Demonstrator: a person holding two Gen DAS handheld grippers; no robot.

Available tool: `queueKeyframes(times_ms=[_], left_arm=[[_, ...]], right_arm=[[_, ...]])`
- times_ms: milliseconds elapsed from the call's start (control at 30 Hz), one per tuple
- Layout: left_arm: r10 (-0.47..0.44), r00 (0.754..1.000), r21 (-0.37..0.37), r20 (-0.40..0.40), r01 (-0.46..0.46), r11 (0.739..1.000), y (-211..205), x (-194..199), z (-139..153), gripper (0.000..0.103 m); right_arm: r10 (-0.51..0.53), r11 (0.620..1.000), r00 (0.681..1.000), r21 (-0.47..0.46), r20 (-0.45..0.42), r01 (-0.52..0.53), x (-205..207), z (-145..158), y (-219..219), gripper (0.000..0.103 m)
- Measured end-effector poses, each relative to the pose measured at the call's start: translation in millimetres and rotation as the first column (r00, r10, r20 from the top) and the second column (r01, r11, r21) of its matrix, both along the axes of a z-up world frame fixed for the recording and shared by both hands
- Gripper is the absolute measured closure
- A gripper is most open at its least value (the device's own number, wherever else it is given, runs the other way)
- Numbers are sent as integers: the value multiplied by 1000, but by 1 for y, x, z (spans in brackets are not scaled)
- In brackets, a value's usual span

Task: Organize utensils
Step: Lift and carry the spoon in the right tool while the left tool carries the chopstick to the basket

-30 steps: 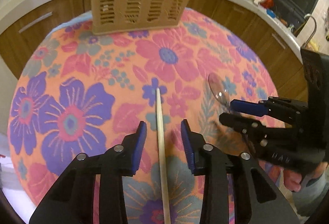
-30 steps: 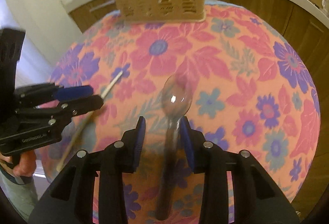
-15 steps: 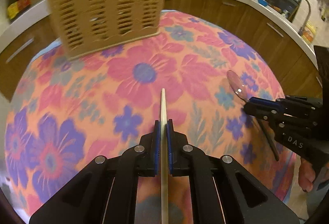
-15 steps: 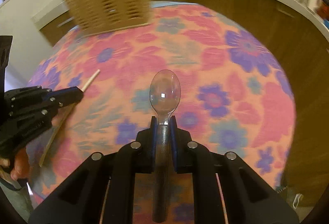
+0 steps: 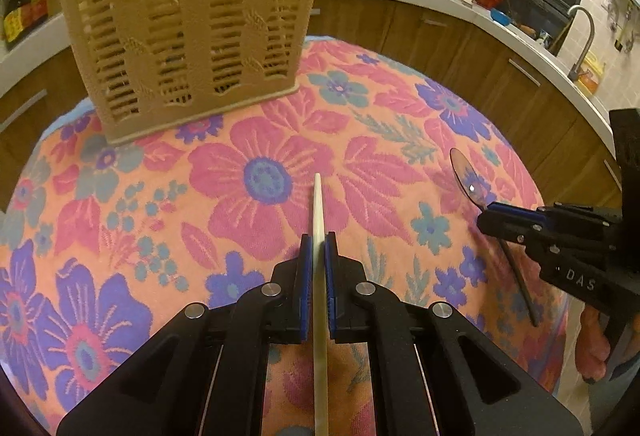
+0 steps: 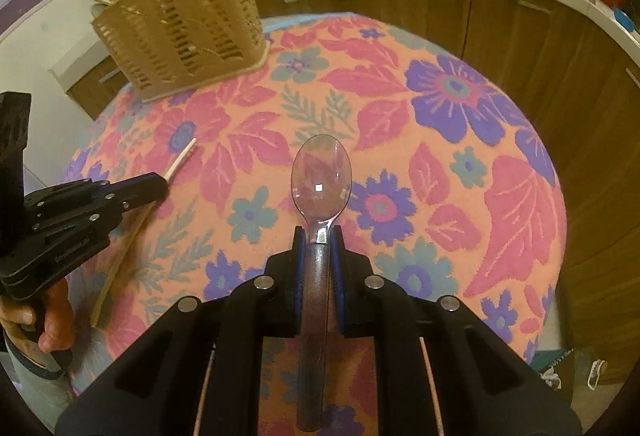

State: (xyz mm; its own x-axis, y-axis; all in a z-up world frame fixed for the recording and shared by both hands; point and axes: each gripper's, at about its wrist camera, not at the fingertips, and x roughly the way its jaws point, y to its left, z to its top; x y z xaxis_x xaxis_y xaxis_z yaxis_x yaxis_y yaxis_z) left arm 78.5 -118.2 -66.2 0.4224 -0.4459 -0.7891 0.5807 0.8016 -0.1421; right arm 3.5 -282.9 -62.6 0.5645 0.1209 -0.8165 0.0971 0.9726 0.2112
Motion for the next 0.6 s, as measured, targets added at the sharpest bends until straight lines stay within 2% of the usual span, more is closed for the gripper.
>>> queueKeyframes(times_ms=[300,433,600], left_arm=[[55,996,-20,70,-54,998,4,-6,31,99],[82,993,-78,87,-75,994,9,-14,43,99],[80,991,-81,110,-71,994,8,-22,51,99]], right_arm=[[27,999,999,36,30,-28,-1,6,-1,93],[33,999,999,10,24,-34,-4,7,0,93],[40,999,999,-5,27,-40,-8,8,2,93]])
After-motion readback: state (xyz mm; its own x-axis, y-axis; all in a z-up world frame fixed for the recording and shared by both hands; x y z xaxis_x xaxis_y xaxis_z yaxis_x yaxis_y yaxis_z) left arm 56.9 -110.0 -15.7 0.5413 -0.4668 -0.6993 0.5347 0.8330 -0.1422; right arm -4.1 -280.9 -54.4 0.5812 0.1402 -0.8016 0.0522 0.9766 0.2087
